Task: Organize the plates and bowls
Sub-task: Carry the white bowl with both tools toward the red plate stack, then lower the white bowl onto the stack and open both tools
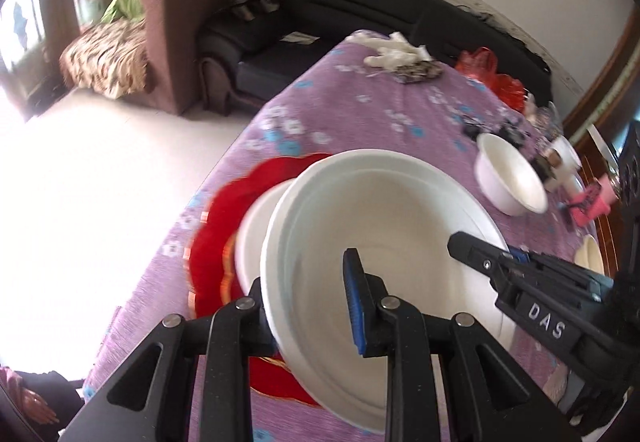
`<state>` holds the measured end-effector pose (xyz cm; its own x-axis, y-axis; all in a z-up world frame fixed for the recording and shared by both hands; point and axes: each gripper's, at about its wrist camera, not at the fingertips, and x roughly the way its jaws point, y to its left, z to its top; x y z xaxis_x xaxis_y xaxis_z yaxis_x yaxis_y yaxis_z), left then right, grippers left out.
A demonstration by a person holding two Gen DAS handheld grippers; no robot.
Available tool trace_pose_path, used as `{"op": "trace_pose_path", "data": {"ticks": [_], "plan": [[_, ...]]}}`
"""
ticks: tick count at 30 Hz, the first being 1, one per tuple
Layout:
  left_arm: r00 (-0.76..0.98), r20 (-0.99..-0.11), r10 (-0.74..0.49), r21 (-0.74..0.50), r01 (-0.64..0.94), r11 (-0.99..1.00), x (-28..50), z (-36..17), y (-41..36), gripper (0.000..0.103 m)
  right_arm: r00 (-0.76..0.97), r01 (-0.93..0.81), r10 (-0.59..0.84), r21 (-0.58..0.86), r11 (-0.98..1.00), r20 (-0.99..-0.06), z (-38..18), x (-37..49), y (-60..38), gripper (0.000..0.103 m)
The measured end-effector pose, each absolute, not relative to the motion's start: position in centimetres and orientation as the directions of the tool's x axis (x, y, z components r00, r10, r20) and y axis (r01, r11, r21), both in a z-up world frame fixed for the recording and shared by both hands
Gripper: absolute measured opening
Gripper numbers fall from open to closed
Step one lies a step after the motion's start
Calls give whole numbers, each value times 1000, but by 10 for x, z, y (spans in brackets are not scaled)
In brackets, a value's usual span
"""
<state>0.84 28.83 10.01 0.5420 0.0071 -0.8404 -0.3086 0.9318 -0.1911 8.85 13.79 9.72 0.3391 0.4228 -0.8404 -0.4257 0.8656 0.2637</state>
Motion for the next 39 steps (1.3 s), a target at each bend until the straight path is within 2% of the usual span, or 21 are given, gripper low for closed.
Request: {"op": "trace_pose_path", "data": {"ticks": [8,17,18,20,21,22,31,32,34,35,36,39], "plan": [[525,-850,52,-162,-354,921,19,79,318,24,361,-450,355,172,876,-862,80,95,177,18],[524,-847,90,-127,-364,922,25,69,322,26,398,-454,334,133,881,-854,72,97,186,18],[522,-849,89,-129,-366,922,25,68,323,27,401,-456,332,128,881,-854,71,97,187,18],[526,-844,101,-125,-376,918,23,70,325,36,413,-463,320,106,880,-853,69,95,189,18],[536,-839,97,-136,-379,915,20,72,327,46,421,-467,314,94,879,-851,68,94,190,18],[544,-834,92,-148,-382,912,19,74,330,50,429,-470,314,88,878,-847,68,92,191,18],[607,-790,85,-216,-407,888,-2,93,339,54,531,-476,275,-14,879,-802,73,82,191,19],[615,-783,90,-221,-411,884,-6,96,339,54,532,-470,277,-7,882,-800,73,83,190,23],[633,-768,98,-230,-415,880,-16,103,339,55,521,-450,309,51,891,-796,75,85,184,41],[641,-761,103,-232,-416,880,-21,106,339,55,521,-443,324,74,893,-790,76,85,181,53],[653,-750,108,-234,-414,880,-27,111,337,57,525,-435,345,104,894,-778,78,84,177,59],[687,-713,139,-225,-411,883,-46,125,329,62,551,-422,368,130,897,-749,87,76,169,59]]}}
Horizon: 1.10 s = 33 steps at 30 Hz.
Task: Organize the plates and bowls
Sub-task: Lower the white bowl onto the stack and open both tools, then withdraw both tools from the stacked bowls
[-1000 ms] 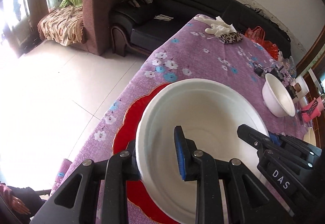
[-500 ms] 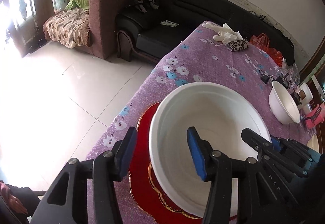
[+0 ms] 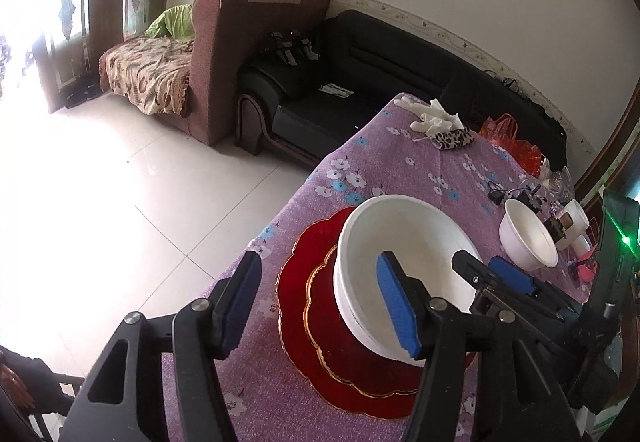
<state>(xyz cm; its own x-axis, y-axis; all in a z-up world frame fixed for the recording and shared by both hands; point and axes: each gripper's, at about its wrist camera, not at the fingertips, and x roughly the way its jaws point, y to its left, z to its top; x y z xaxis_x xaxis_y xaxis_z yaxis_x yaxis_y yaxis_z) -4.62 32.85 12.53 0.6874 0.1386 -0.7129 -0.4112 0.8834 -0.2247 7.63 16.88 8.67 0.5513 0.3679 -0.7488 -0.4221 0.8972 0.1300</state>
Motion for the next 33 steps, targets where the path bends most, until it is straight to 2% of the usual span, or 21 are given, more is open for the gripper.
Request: {"op": "trace_pose_path", "data": {"ticks": [4,7,9,12,15,19,26,33], "plan": [[736,-648,197,-190,-407,894,-71,145,305,68,606,-413,384,138,900,-697,100,57,144,60],[774,-586,242,-151,-397,905,-86,155,274,75,665,-400,387,134,907,-639,108,34,113,67],[794,-534,291,-104,-404,909,-94,160,248,85,702,-382,381,133,914,-602,112,17,90,73],[820,-469,327,-51,-395,917,-105,165,208,101,748,-348,359,131,928,-558,113,-4,51,75],[846,-455,278,-57,-339,939,-109,164,172,102,783,-305,325,128,944,-530,114,-15,12,78],[826,-501,258,-43,-321,946,-102,155,133,102,813,-242,281,145,960,-510,113,-16,-32,79],[823,-507,256,60,-262,963,-93,140,69,102,859,-128,200,182,975,-471,91,-20,-94,80],[817,-514,261,138,-221,965,-82,130,31,102,832,-59,198,272,960,-518,77,-5,-128,80]]}}
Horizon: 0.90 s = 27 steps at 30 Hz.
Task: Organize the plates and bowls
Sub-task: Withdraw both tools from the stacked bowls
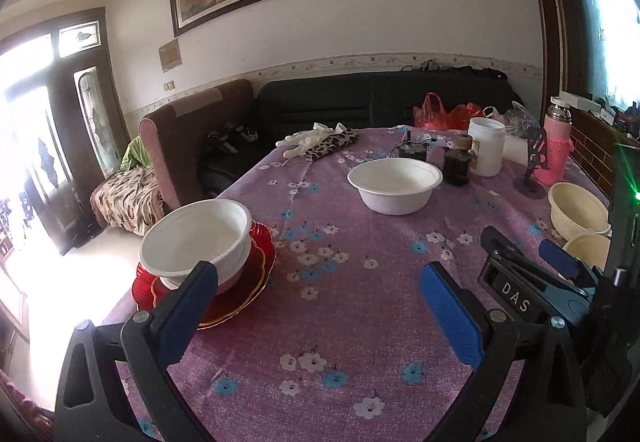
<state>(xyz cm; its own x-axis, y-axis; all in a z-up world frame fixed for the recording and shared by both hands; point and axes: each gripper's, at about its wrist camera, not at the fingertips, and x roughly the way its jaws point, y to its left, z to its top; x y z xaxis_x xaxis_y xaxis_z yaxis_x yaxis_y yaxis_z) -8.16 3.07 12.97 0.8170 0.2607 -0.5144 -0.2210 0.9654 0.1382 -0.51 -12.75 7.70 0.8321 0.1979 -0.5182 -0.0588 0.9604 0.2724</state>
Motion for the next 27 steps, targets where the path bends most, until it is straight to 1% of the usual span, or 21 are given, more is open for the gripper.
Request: {"op": "trace_pose_path", "data": {"ticks": [7,11,17,27], "plan": [[804,-542,244,127,-208,970,-72,128,29,101,831,-57,199,277,959,-520,76,-7,-126,81],[805,-541,243,125,-209,970,-72,128,31,101,836,-50,182,258,965,-518,74,-7,-123,81],[798,-556,231,99,-212,972,-72,127,39,101,830,-43,160,224,974,-534,68,-6,-117,81],[791,-572,216,90,-201,975,-72,126,43,101,810,-21,122,180,983,-573,56,4,-112,82]]}}
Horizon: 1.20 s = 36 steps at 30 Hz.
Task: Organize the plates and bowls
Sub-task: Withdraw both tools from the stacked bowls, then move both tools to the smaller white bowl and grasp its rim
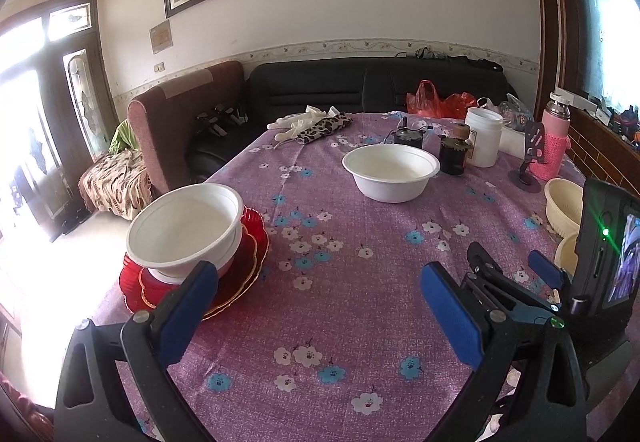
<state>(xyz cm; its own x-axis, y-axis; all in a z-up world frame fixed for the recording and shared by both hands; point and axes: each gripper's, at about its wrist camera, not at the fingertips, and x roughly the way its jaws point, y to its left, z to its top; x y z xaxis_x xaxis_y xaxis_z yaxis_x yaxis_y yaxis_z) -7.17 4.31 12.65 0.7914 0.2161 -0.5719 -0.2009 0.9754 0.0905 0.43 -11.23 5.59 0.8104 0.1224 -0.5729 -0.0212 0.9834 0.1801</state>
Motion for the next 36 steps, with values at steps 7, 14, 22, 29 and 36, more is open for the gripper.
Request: {"op": "trace_pose_path", "data": {"ticks": [7,14,22,29,36], "plan": [[789,-578,209,72,-205,976,-82,131,51,101,806,1,86,146,989,-586,49,7,-111,82],[781,-600,172,34,-191,981,-99,136,63,101,811,37,43,124,992,-584,49,4,-114,82],[801,-597,44,-30,-77,997,-124,154,72,101,867,26,38,120,992,-496,120,-37,-135,82],[902,-425,-84,-208,-7,978,-143,253,128,101,942,21,24,132,991,-333,251,-55,-165,83],[928,-373,-17,-104,-24,994,-100,330,138,102,967,31,-5,96,995,-253,356,-24,-167,90]]}}
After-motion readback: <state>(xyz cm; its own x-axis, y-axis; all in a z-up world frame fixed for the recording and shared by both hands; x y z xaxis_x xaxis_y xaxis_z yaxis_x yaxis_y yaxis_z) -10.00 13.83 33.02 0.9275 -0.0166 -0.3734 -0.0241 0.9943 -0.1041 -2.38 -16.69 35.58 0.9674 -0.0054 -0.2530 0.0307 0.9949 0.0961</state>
